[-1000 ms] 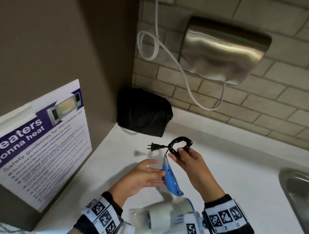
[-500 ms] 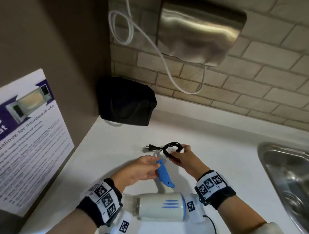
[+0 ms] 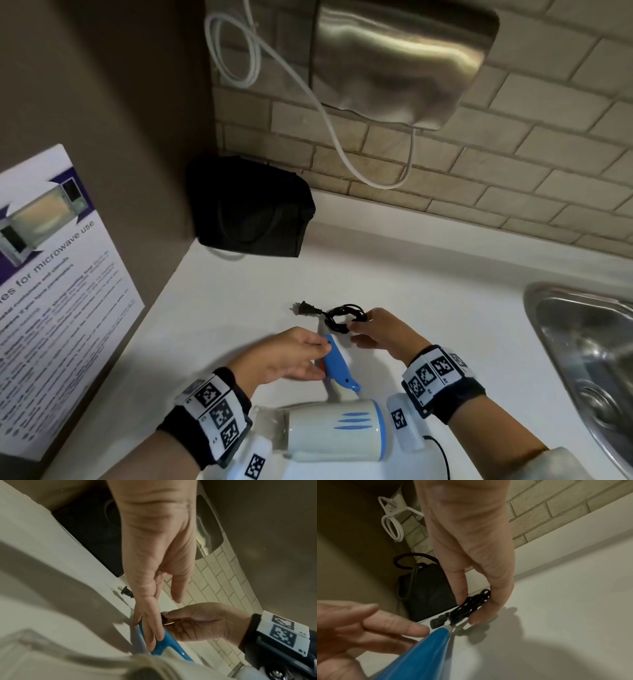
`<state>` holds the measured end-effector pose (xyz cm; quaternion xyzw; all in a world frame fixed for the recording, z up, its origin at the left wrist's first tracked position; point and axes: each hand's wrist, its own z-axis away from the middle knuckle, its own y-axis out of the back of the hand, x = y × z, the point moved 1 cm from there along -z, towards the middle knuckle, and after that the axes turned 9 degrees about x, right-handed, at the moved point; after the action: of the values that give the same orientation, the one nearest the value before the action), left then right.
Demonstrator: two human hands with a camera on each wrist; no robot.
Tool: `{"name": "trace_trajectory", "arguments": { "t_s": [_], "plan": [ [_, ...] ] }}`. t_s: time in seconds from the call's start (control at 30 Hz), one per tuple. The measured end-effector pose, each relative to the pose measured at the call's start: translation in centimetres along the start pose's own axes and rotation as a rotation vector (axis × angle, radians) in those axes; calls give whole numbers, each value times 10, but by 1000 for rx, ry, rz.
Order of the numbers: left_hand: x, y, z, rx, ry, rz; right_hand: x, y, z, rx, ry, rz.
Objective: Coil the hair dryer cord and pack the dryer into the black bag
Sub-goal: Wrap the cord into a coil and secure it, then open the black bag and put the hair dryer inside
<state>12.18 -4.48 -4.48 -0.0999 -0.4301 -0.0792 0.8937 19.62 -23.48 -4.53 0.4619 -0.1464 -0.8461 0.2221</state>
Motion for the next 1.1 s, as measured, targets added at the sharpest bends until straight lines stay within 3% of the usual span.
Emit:
{"name": "trace_trajectory", "arguments": {
  "t_s": [0.3, 0.63, 0.73, 0.83, 0.93, 1.1],
  "plan": [
    [2, 0, 5, 10, 13, -35, -1, 6, 6, 23, 128, 682],
    [1, 15, 16, 83, 1, -37, -3, 6, 11, 66, 147, 1001],
    [1, 20, 23, 140, -27, -140, -8, 6, 18, 100, 193, 1047],
    [0, 28, 34, 209, -124, -398, -30, 2, 35, 123, 313, 953],
    [-4, 41, 50, 292, -260, -610, -62, -11, 50, 98, 535, 929],
    [-21, 61, 73, 464, -405, -590, -118, -35, 43, 154, 869, 741]
  ]
}}
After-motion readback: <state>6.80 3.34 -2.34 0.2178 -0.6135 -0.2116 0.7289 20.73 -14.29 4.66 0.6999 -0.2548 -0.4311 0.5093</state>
